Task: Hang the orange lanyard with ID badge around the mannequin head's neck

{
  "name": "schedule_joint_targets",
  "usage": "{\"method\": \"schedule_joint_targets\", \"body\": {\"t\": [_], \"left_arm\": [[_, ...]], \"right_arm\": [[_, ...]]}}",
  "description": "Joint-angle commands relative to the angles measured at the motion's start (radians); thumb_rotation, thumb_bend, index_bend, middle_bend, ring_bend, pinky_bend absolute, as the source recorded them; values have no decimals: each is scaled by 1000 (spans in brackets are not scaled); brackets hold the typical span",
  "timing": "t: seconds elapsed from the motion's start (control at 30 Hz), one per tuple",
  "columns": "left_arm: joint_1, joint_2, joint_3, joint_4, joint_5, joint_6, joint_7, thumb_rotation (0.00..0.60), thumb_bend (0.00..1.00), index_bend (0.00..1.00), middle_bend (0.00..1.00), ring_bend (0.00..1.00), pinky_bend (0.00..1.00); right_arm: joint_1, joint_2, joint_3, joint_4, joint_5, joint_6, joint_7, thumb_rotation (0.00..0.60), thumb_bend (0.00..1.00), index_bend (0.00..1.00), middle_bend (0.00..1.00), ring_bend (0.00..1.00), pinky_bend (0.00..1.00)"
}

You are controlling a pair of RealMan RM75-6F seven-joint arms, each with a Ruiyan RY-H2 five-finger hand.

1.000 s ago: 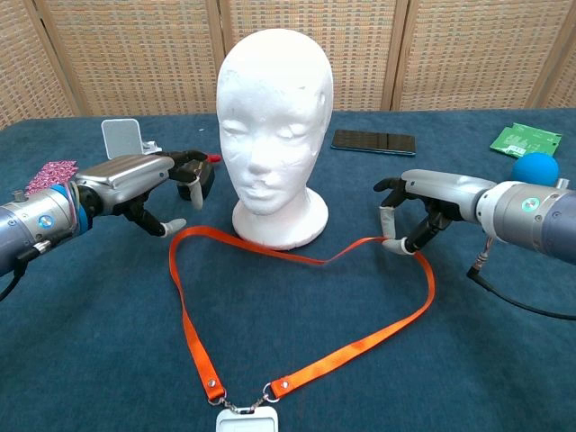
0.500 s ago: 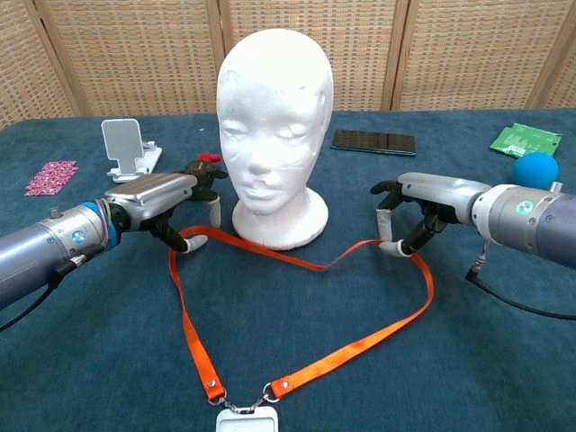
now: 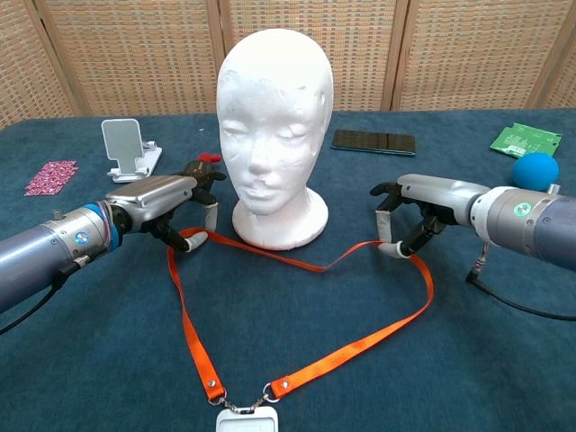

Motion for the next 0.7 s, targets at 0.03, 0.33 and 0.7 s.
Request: {"method": "schedule_joint_targets", "body": {"t": [0.03, 0.33, 0.7], "left_arm": [[0, 0, 0, -4, -6, -6, 6, 600, 458, 575, 0, 0, 0], [8, 16, -3, -39, -4, 26, 2, 600, 459, 721, 0, 0, 0], [75, 72, 55, -106, 67, 167, -7, 600, 459, 759, 0, 0, 0]], "right_arm": [[1, 2, 1, -5, -3, 3, -3, 600, 639, 730, 0, 0, 0], [1, 13, 1, -28, -1, 14, -14, 600, 639, 735, 0, 0, 0], [-28, 73, -26, -142, -64, 64, -25, 600, 639, 739, 0, 0, 0]]}}
